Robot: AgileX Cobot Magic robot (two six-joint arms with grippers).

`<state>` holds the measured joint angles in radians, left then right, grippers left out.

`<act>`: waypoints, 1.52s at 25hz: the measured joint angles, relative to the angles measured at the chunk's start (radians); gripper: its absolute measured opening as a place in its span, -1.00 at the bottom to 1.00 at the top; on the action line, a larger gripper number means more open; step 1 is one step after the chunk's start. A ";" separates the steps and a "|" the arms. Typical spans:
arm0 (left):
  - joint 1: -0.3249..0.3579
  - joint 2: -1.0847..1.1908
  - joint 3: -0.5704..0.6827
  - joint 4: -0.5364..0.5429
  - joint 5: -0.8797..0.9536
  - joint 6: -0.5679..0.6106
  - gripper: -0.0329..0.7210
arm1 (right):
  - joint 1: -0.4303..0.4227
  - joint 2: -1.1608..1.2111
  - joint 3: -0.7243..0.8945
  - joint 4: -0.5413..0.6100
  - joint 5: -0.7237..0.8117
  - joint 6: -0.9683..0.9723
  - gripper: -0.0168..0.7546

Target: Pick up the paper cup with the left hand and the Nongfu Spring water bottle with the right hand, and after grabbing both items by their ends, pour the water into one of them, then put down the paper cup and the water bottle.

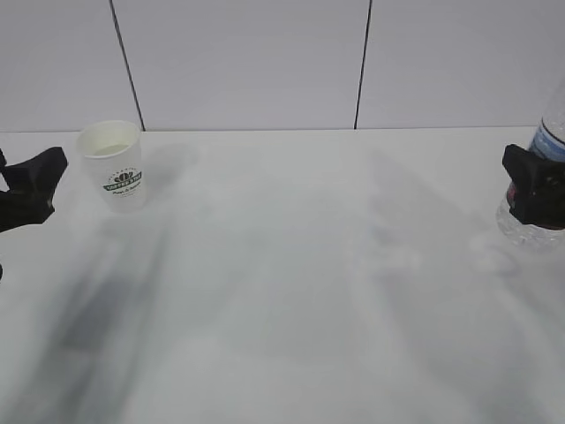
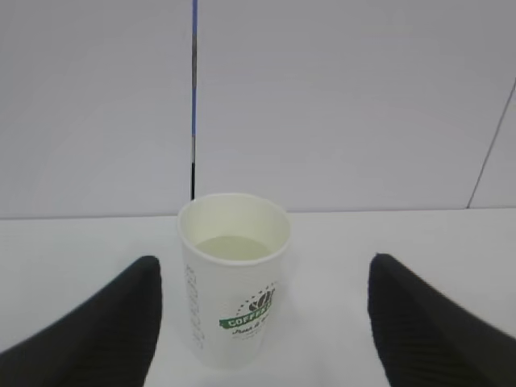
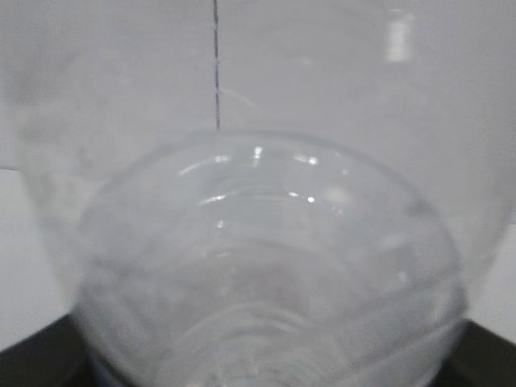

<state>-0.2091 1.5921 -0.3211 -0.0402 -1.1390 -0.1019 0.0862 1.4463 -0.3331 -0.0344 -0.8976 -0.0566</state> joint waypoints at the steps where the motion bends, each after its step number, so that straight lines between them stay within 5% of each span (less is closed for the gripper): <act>1: 0.000 -0.005 0.000 0.009 0.000 0.000 0.64 | 0.000 0.000 0.000 0.000 0.000 0.000 0.39; 17: 0.000 -0.010 0.000 0.095 0.000 0.000 0.60 | 0.000 0.000 -0.009 0.049 0.000 0.002 0.39; 38: 0.000 -0.010 0.000 0.051 0.000 0.000 0.60 | 0.000 0.277 -0.213 0.043 0.000 0.002 0.39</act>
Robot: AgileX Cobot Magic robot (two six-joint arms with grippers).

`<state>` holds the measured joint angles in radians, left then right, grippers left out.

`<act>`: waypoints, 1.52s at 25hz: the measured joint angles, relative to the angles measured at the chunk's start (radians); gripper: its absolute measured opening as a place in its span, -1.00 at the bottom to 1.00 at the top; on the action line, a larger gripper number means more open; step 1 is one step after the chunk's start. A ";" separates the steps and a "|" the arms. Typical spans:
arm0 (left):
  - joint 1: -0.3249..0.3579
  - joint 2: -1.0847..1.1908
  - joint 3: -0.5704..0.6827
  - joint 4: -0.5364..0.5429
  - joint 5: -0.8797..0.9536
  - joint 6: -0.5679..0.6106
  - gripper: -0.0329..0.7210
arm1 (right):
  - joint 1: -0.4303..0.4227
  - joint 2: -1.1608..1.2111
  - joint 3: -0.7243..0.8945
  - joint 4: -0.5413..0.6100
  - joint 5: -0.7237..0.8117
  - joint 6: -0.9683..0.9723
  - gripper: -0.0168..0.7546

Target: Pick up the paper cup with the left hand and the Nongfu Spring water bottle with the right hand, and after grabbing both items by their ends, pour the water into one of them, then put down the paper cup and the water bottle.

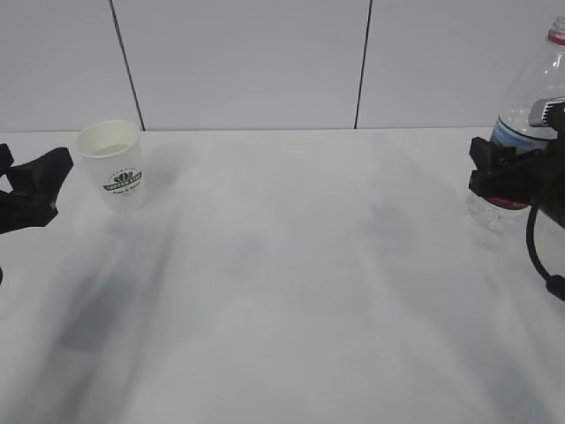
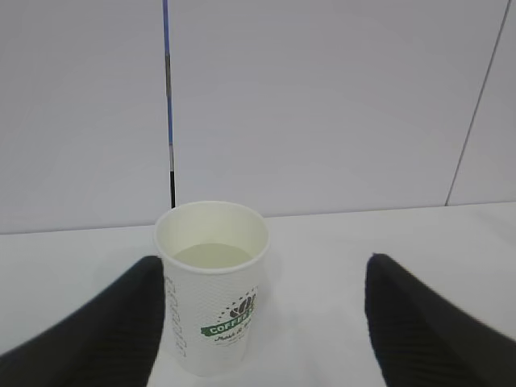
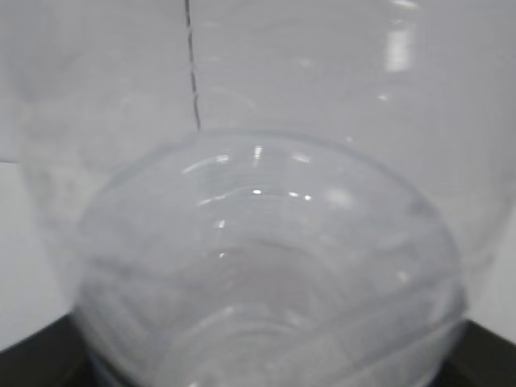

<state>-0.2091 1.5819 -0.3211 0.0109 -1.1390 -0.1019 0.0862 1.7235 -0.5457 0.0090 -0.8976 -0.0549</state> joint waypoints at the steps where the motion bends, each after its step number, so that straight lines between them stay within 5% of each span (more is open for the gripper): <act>1: 0.000 0.000 0.000 -0.001 0.000 0.000 0.60 | 0.000 0.012 -0.013 0.000 0.000 0.000 0.39; 38: 0.000 0.000 0.000 -0.002 0.000 0.000 0.60 | 0.000 0.439 -0.388 -0.020 -0.001 0.000 0.39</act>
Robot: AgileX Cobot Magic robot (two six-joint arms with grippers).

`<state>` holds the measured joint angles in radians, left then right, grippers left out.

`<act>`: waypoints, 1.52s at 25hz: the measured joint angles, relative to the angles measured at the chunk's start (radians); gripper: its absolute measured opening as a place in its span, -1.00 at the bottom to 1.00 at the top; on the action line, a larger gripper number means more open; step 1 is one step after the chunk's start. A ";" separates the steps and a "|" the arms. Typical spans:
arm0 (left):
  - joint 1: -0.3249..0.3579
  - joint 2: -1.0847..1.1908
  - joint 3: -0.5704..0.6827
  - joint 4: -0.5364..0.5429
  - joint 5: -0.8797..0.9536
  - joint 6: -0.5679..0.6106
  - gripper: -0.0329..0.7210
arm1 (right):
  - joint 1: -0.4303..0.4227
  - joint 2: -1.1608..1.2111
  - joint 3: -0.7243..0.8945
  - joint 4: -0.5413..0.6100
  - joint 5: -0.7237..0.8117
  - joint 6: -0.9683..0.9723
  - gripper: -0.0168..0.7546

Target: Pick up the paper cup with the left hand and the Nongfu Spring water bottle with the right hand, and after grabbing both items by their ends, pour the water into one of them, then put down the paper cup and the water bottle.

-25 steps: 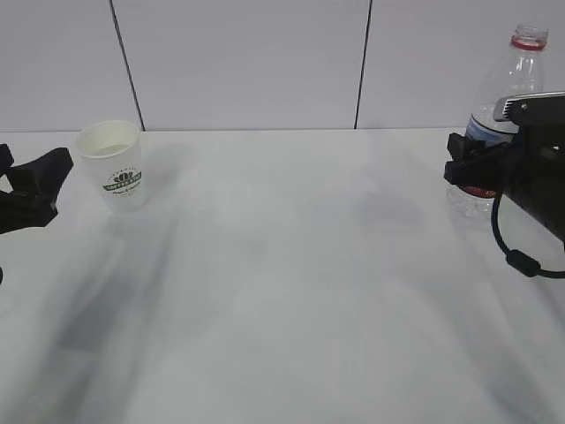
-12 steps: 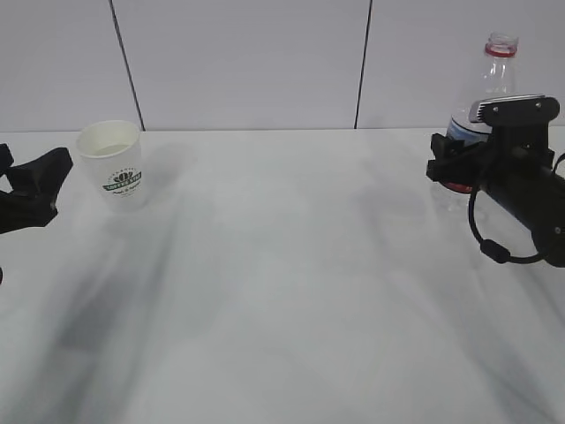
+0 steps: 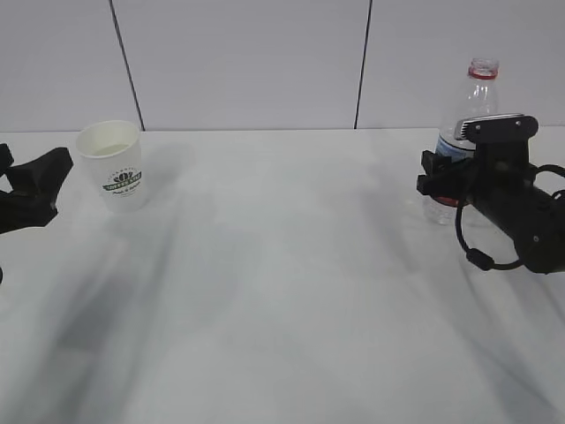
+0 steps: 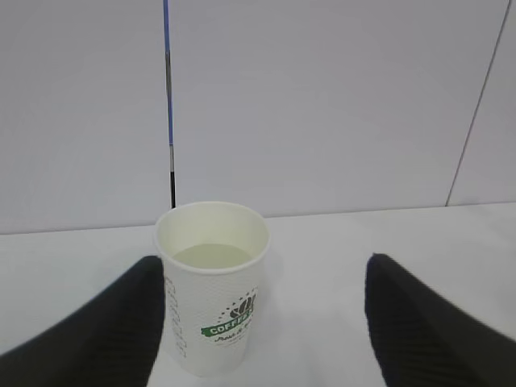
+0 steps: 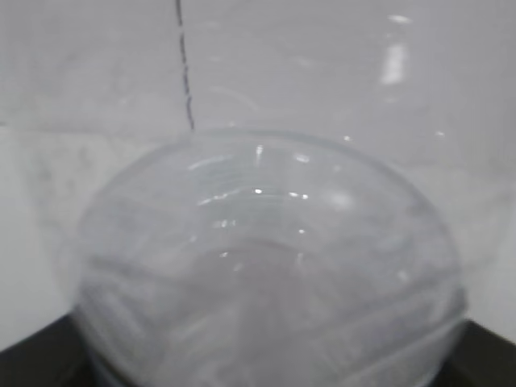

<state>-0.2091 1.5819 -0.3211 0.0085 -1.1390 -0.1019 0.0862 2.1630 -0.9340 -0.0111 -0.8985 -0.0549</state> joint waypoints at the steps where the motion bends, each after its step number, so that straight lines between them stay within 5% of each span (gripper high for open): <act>1: 0.000 0.000 0.000 0.000 0.000 0.000 0.60 | 0.000 0.009 -0.002 0.000 -0.002 0.000 0.39; 10: 0.000 0.000 0.000 -0.001 0.000 0.000 0.60 | 0.000 0.028 -0.007 0.000 -0.019 0.000 0.41; 18: 0.000 0.000 0.000 -0.001 0.000 0.000 0.60 | 0.000 0.028 -0.008 0.000 -0.031 0.000 0.71; 38: 0.000 0.000 0.000 -0.001 0.000 0.000 0.52 | 0.000 -0.111 0.099 0.002 -0.036 0.079 0.72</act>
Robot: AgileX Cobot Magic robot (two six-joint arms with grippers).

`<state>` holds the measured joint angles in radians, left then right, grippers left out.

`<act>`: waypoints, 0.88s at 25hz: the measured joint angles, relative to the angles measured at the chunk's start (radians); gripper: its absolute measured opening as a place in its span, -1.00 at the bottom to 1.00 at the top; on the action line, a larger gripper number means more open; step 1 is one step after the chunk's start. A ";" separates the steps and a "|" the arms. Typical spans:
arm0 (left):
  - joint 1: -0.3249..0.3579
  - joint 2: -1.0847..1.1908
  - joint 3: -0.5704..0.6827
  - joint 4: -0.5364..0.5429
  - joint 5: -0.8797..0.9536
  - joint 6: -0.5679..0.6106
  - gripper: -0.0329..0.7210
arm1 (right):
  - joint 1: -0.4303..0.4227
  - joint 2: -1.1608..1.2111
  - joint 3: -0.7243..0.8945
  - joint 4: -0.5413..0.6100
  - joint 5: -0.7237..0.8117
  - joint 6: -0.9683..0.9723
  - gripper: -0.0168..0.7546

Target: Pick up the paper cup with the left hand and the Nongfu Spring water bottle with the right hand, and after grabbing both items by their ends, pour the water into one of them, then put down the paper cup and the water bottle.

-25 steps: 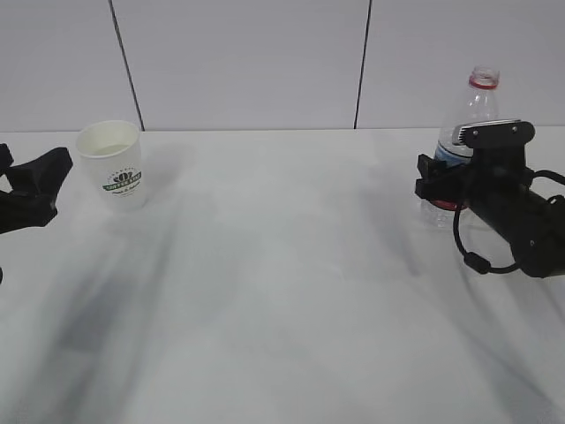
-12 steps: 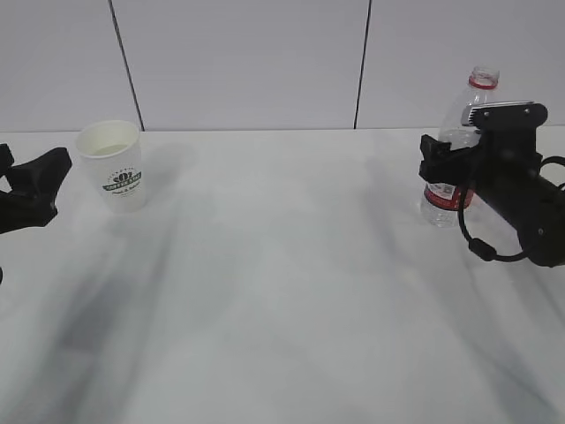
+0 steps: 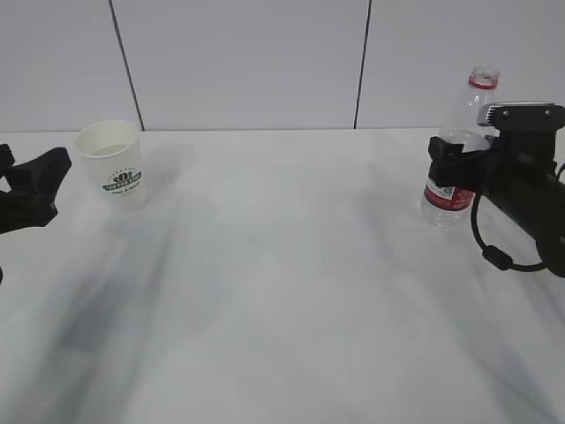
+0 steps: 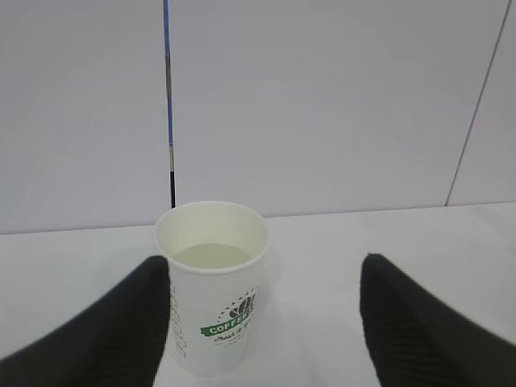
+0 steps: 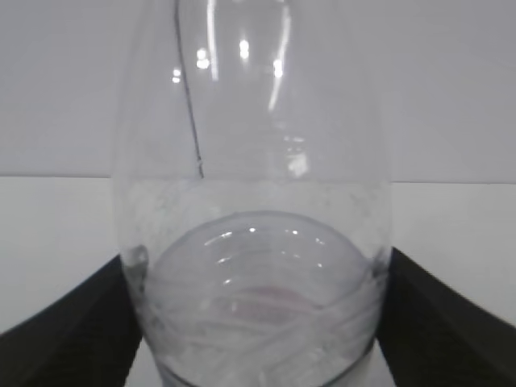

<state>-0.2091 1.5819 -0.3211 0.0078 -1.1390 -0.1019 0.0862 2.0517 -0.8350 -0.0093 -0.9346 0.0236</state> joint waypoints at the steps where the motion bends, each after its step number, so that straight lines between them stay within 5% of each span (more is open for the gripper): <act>1: 0.000 0.000 0.000 0.000 0.000 0.000 0.52 | 0.000 -0.010 0.012 0.000 0.000 0.002 0.72; 22: 0.000 0.000 0.000 0.000 0.000 0.000 0.52 | 0.000 -0.251 0.255 -0.021 -0.015 0.012 0.66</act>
<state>-0.2091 1.5819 -0.3211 0.0078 -1.1390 -0.1019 0.0862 1.8004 -0.5795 -0.0302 -0.9496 0.0356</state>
